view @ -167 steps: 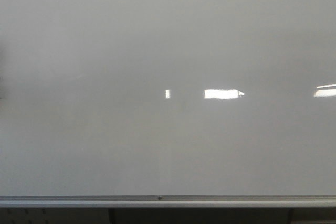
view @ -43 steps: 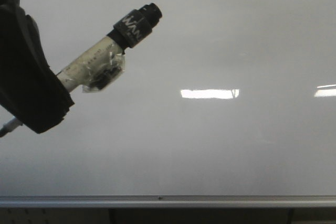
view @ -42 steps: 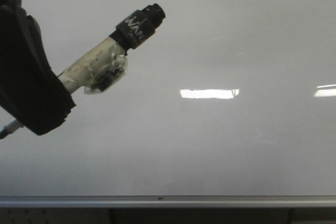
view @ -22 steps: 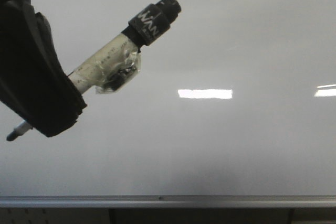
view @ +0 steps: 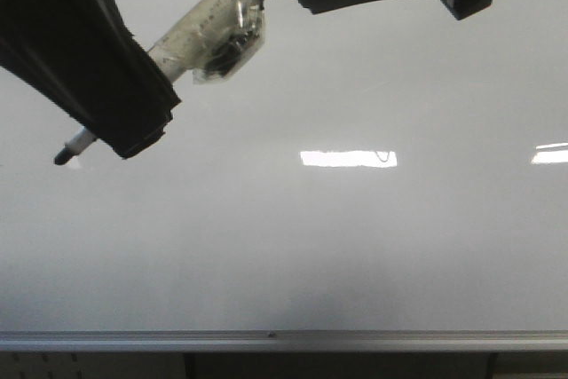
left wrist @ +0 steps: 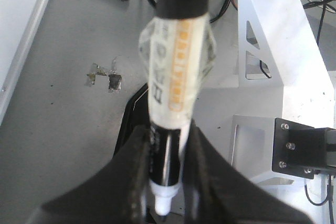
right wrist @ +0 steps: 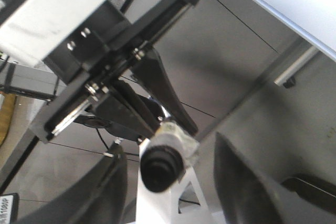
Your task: Write number 1 on whiteboard
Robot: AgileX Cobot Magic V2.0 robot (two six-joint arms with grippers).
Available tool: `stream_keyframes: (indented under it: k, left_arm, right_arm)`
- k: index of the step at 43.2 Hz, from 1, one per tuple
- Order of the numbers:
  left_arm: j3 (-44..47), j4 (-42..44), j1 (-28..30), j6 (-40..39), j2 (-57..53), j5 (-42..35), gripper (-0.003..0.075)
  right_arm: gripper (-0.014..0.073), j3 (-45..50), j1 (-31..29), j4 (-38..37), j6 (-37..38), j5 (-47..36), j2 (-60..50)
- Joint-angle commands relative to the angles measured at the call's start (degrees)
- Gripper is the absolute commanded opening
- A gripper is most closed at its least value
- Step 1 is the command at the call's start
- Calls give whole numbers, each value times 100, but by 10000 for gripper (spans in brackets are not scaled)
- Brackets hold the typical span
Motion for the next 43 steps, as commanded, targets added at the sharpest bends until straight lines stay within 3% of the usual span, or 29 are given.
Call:
stream_keyframes:
  k: [1, 14, 16, 21, 27, 30, 33, 36, 40, 43]
  left_arm:
    - [-173, -336, -49, 21, -125, 341, -20]
    - [-173, -355, -49, 21, -102, 330, -20]
    - [-173, -355, -49, 21, -102, 330, -20]
    - [-173, -355, -49, 21, -102, 285, -20]
    - [-173, -355, -49, 21, -102, 199, -20]
    - [-173, -355, -49, 8, -102, 108, -20]
    - [-173, -395, -39, -3, -102, 69, -8]
    - [-173, -404, -39, -3, -102, 16, 50]
    - [-173, -404, -39, -3, -102, -67, 189]
    - [-173, -404, -39, -3, -102, -172, 335]
  right_arm:
    - [409, -188, 103, 629, -178, 665, -56]
    - [386, -188, 334, 642, -190, 653, 148]
    - [342, -188, 334, 642, -190, 670, 148]
    - [119, -188, 334, 642, -190, 723, 148]
    - [-74, -188, 334, 611, -190, 744, 148]
    - [-123, -188, 334, 598, -190, 744, 148]
    - [-113, -188, 334, 581, -190, 744, 148]
    - [-113, -188, 334, 575, -190, 718, 148]
    - [-113, -188, 334, 502, -190, 588, 148]
    - [-113, -188, 327, 403, -190, 423, 148]
